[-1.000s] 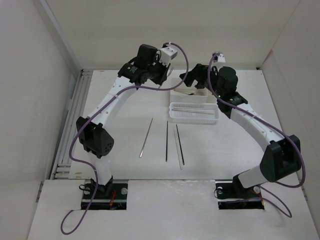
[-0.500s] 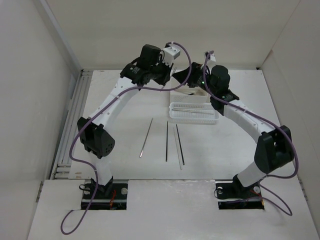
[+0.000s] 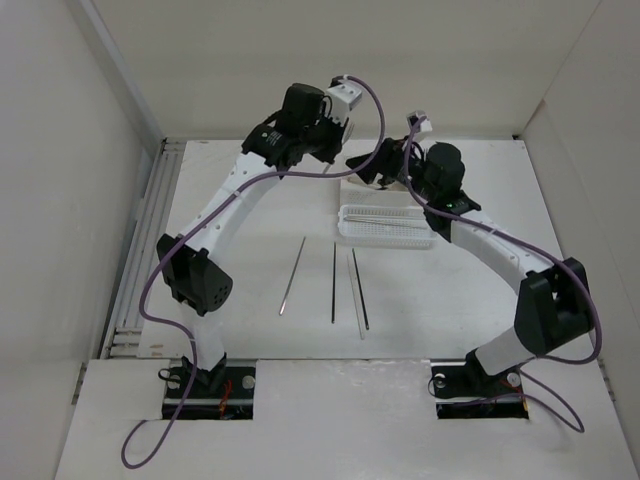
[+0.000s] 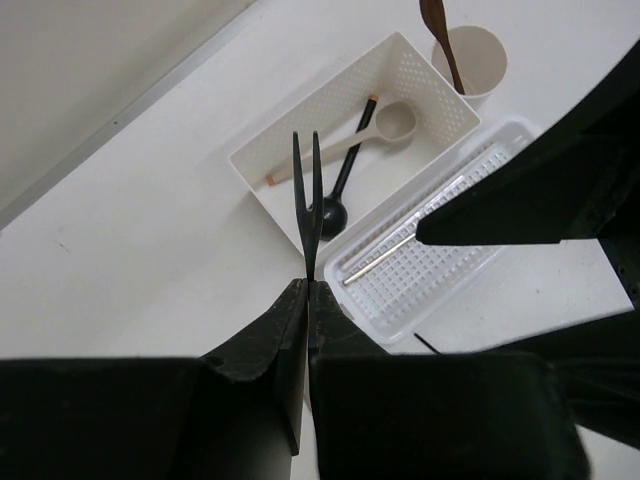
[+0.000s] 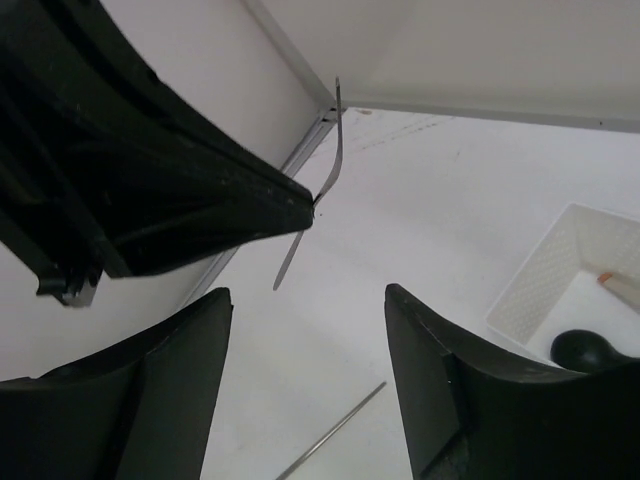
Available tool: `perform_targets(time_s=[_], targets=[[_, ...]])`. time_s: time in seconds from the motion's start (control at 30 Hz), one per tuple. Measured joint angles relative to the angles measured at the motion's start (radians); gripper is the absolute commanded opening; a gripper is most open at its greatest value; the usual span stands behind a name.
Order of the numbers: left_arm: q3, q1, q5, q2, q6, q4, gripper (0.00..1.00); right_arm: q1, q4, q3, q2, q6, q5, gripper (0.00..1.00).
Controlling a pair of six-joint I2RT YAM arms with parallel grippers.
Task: Sort the eating utensils into containers
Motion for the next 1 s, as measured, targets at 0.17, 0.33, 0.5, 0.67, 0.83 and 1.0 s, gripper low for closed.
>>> perform_targets(time_s=[0.17, 0.33, 0.5, 0.67, 0.83, 1.0], targets=[[0.015, 0.0, -0.049, 0.0, -0.018, 0.021, 0.0, 0.016, 0.062, -0.025, 0.004, -0.035, -0.021, 0.72], [0.016, 0.0, -0.093, 0.0, -0.034, 0.024, 0.0, 0.052, 0.118, 0.013, 0.068, -0.035, -0.045, 0.72], [0.016, -0.003, -0.119, 0.0, -0.048, 0.032, 0.0, 0.07, 0.142, 0.059, 0.138, -0.003, -0.05, 0.67], [0.016, -0.014, -0.13, 0.0, -0.057, 0.04, 0.0, 0.07, 0.149, 0.073, 0.182, 0.045, -0.046, 0.64], [0.016, -0.02, -0.13, 0.0, -0.067, 0.042, 0.0, 0.07, 0.163, 0.074, 0.196, 0.078, -0.028, 0.61], [0.016, -0.019, -0.13, 0.0, -0.077, 0.042, 0.0, 0.07, 0.188, 0.087, 0.2, 0.093, -0.003, 0.51]])
